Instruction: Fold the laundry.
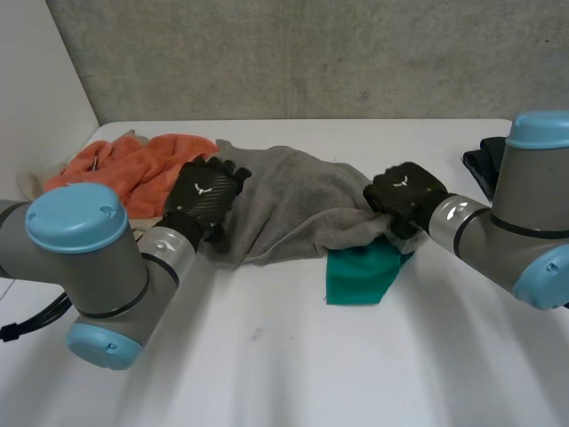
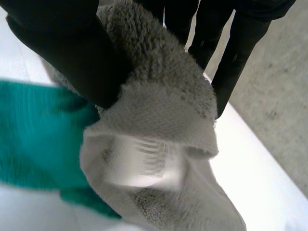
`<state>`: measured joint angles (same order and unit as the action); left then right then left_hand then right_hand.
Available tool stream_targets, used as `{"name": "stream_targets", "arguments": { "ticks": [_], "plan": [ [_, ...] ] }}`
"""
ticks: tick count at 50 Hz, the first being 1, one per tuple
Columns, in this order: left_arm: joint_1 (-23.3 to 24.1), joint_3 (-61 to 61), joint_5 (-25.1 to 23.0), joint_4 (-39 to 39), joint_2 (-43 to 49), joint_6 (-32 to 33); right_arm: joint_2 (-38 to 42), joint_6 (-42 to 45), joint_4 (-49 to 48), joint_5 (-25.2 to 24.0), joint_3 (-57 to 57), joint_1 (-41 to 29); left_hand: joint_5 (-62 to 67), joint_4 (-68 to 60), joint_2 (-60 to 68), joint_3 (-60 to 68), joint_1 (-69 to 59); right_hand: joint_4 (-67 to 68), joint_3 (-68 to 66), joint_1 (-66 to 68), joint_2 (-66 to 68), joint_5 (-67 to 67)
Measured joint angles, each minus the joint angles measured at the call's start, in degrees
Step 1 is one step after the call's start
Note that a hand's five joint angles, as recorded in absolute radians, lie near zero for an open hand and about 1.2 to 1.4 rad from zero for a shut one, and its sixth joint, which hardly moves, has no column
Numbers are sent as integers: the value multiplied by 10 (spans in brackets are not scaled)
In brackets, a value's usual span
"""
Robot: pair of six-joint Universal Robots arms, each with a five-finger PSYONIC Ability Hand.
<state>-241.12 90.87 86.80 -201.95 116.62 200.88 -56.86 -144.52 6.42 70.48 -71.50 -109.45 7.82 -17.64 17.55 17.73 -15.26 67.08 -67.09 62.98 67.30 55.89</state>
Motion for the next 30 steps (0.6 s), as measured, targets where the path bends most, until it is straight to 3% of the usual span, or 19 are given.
{"name": "stream_targets", "arguments": {
  "ticks": [2, 13, 24, 25, 26, 27, 28, 30],
  "plan": [
    [5, -9, 2, 2, 1, -5, -18, -11, 5, 8, 2, -14, -49, 62, -55, -55, 36, 10, -5, 0, 0, 7],
    [7, -86, -21, 31, 31, -64, -136, -80, 10, 19, 23, -87, -49, 63, -58, -55, 36, 10, -5, 0, 0, 7],
    [29, -232, -76, 171, 126, -199, -161, -116, 6, 30, 52, -140, -47, 58, -53, -52, 30, 12, -8, 0, 0, 7],
    [32, -242, -80, 183, 133, -209, -160, -116, 6, 31, 52, -142, -31, 38, -35, -35, 3, 12, -8, 0, 0, 7],
    [37, -258, -85, 202, 145, -223, -158, -116, 5, 38, 52, -146, 52, -48, 61, 60, -93, 12, -8, 0, 0, 7],
    [39, -265, -87, 210, 150, -229, -157, -115, 4, 40, 52, -147, 52, -48, 61, 60, -93, 12, -8, 0, 0, 7],
    [43, -284, -90, 230, 161, -244, -154, -114, 2, 48, 51, -150, 273, -273, 288, 271, -345, 12, -8, 0, 0, 7],
    [44, -305, -87, 251, 171, -260, -148, -112, -1, 57, 47, -152, 431, -438, 448, 442, -492, -36, 40, -24, -45, -35]
  ]
}}
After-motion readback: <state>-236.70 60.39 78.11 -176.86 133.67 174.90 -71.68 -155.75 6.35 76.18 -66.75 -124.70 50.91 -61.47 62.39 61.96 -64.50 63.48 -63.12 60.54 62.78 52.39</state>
